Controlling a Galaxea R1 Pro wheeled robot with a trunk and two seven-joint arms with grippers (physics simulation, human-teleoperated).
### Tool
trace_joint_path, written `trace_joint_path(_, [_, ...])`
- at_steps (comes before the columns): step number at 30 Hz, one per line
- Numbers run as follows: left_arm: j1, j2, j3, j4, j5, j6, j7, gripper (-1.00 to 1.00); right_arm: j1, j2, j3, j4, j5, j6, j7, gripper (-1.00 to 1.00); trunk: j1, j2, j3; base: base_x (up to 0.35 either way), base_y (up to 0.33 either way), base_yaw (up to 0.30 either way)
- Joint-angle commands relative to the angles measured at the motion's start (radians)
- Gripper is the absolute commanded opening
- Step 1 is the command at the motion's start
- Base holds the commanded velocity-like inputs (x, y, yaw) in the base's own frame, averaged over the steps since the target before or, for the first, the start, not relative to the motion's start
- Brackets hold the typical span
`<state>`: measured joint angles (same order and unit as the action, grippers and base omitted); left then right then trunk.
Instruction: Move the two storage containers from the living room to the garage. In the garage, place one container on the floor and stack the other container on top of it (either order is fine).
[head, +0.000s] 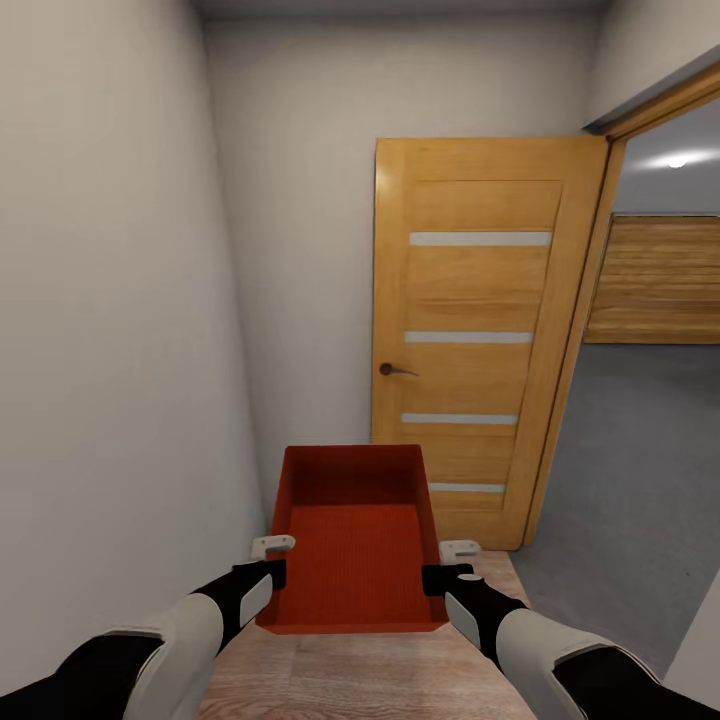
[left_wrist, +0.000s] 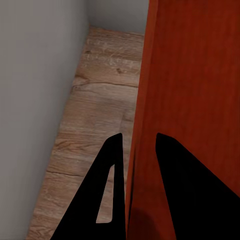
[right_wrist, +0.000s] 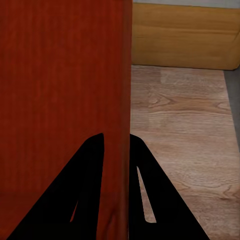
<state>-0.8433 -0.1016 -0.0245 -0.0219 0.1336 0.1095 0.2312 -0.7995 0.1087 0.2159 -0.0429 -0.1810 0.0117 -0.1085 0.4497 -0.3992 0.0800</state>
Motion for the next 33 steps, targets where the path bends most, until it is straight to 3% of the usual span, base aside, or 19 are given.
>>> trace_joint_path(1, [0.0,0.006,0.003,-0.006,0.004,0.0,0.01,-1.0,0.0,-0.001,0.003,0.003,-0.016,0.001,-0.003,-1.0,0.0,-0.001,0.0,0.0,0.0,0.0])
trace_joint_path(13, [0.0,0.002,-0.137,-0.006,0.144,0.001,0.014,-1.0,0.0,-0.008,0.005,0.003,-0.018,0.001,-0.001,-1.0,0.0,-0.001,0.0,0.0,0.0,-0.008])
trace_joint_path(23, [0.0,0.003,-0.254,-0.006,0.262,0.001,0.017,-1.0,0.0,-0.007,0.007,0.003,-0.019,0.002,-0.002,-1.0,0.0,-0.001,0.0,0.0,0.0,-0.219])
trace_joint_path(24, [0.0,0.01,0.078,-0.006,-0.06,0.001,0.017,-1.0,0.0,-0.007,-0.034,0.003,-0.035,0.002,-0.002,-1.0,0.0,-0.001,0.0,0.0,0.0,-0.26])
trace_joint_path(33, [0.0,0.01,0.078,-0.006,-0.06,0.001,0.017,-1.0,0.0,-0.007,-0.034,0.003,-0.035,0.002,-0.002,-1.0,0.0,-0.001,0.0,0.0,0.0,-0.261])
